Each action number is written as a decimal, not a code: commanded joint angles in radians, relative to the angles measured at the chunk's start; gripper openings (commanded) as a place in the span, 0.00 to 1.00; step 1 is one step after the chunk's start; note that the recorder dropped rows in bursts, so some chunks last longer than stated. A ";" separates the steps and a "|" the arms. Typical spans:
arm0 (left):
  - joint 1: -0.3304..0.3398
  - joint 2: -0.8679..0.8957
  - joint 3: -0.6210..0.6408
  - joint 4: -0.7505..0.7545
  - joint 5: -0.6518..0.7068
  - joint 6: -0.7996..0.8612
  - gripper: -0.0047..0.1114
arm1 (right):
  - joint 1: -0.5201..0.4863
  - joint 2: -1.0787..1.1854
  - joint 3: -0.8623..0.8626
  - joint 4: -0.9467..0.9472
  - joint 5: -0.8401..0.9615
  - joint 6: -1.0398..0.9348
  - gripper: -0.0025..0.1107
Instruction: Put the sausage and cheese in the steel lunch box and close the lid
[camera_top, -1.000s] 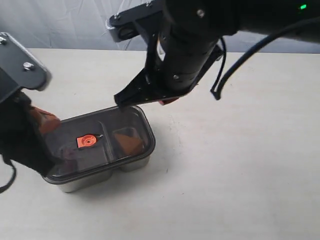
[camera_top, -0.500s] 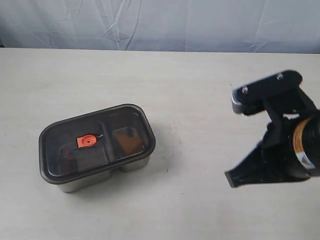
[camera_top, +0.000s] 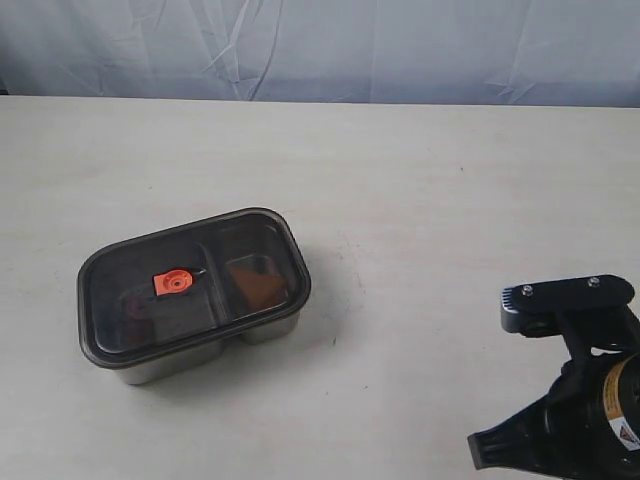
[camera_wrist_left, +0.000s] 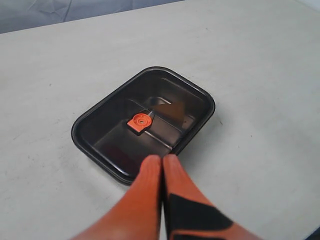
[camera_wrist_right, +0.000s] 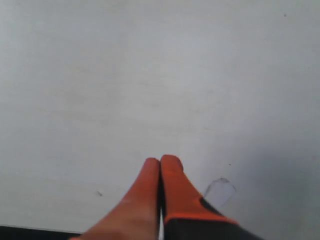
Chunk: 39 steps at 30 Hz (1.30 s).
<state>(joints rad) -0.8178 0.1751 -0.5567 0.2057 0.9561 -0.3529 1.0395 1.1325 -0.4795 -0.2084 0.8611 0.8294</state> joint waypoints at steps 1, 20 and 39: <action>-0.002 -0.005 0.003 -0.002 0.002 -0.004 0.04 | -0.002 -0.011 0.004 0.003 -0.061 0.003 0.01; 0.404 -0.140 0.213 0.015 -0.937 0.016 0.04 | -0.002 -0.011 0.004 0.003 -0.476 0.003 0.01; 0.618 -0.175 0.533 -0.316 -0.872 0.016 0.04 | -0.002 -0.011 0.004 0.003 -0.611 0.003 0.01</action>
<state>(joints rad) -0.2011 0.0059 -0.0264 -0.0992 0.0804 -0.3375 1.0395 1.1281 -0.4795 -0.2003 0.2634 0.8318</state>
